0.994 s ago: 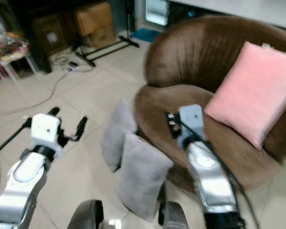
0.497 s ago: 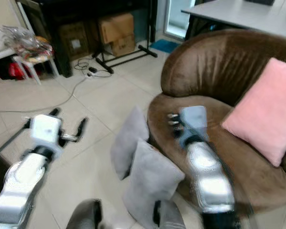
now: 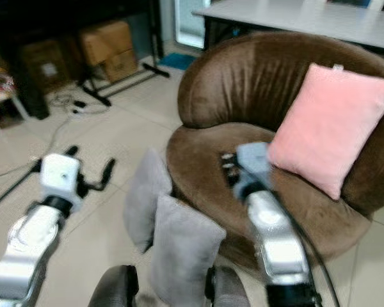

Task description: Move the pillow to the sofa from floor

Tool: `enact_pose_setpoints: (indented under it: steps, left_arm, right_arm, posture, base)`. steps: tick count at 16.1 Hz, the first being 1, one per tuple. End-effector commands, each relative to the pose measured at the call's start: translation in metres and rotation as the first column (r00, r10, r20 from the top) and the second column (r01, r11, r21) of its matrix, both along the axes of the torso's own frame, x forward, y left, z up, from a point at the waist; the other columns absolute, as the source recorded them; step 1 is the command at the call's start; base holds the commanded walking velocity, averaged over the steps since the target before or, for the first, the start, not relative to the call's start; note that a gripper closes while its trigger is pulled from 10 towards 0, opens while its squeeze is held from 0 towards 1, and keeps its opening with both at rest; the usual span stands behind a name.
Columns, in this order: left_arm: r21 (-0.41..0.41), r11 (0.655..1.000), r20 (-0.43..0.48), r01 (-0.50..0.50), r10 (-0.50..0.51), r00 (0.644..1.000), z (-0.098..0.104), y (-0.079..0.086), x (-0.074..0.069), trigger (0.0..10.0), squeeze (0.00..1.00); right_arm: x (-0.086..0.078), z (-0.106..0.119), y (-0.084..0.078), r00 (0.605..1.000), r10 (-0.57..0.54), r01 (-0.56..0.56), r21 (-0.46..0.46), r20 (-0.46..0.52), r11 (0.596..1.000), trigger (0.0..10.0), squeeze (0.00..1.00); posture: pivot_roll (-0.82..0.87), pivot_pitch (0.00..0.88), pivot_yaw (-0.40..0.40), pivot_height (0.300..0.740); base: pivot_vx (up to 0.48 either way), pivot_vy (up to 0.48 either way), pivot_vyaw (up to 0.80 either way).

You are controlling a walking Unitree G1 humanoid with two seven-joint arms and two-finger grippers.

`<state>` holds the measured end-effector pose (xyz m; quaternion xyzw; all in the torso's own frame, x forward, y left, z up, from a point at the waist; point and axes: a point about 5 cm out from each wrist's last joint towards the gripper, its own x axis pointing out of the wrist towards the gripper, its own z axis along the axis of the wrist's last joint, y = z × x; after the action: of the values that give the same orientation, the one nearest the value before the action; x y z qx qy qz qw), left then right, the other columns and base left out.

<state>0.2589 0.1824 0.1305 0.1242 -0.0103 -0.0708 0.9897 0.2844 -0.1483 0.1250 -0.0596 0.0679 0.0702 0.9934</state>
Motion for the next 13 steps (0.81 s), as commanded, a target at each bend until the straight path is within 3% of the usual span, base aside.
enact_pose_setpoints:
  steps: [1, 10, 13]
  left_arm:
    - [0.000, 1.000, 0.015, 0.002, -0.002, 1.000, 0.0017, -0.0034, 0.0004, 10.0, 0.00]
    - [0.005, 1.000, 0.020, -0.016, 0.016, 1.000, 0.0013, -0.0031, 0.0018, 10.0, 0.00]
    - [-0.006, 1.000, 0.015, 0.000, 0.000, 1.000, 0.0004, -0.0043, 0.0015, 10.0, 0.00]
  right_arm:
    - [0.0003, 0.0023, -0.0076, 1.000, -0.018, 0.018, 0.014, 0.005, 1.000, 10.0, 0.00]
    - [0.0007, 0.0018, -0.0069, 1.000, 0.002, -0.002, -0.011, 0.006, 1.000, 10.0, 0.00]
    - [0.0000, -0.0020, -0.0077, 1.000, -0.005, 0.005, -0.025, -0.009, 1.000, 10.0, 0.00]
  posture:
    - [-0.10, 0.000, 0.022, 0.601]
    - [-0.11, 0.000, 0.022, 0.521]
    - [-0.11, 0.000, 0.021, 0.521]
  base:
    - [0.000, 0.000, 0.00]
    - [0.000, 0.000, 0.00]
    - [0.000, 0.000, 0.00]
